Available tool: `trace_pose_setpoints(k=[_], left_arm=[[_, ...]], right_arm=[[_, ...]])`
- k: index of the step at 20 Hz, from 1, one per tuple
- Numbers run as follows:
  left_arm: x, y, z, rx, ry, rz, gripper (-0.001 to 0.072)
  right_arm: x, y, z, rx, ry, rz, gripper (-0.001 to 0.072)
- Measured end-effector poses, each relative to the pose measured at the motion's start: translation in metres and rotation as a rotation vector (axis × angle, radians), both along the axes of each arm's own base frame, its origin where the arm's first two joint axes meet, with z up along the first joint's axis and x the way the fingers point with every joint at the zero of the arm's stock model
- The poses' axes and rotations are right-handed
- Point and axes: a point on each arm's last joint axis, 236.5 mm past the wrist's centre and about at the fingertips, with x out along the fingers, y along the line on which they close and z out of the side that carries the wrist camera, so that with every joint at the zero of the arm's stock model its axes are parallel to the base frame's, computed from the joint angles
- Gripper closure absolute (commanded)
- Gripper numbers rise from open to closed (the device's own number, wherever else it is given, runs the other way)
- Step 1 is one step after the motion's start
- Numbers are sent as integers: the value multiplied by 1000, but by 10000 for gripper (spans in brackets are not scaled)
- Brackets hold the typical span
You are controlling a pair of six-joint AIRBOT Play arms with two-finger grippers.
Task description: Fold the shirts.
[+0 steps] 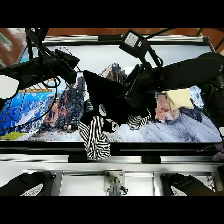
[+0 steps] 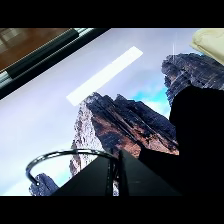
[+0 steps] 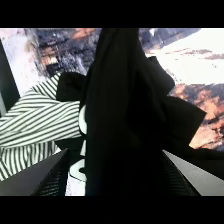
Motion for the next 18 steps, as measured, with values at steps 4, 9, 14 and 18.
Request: trace_pose_setpoints(k=[4,9,14,18], left_arm=[[1,1,2,-2,-9,4,657],[8,0,-5,-3,0,11,543],[16,4,-14,4,19,24,286],[22,18,-15,5,27,53,152]], right_arm=[[8,-1,-8,-20,-4,-3,627],[4,7,-1,26,7,7,634],[-4,15,12,84,7,28,636],[-6,17,24,114,-19,23,637]])
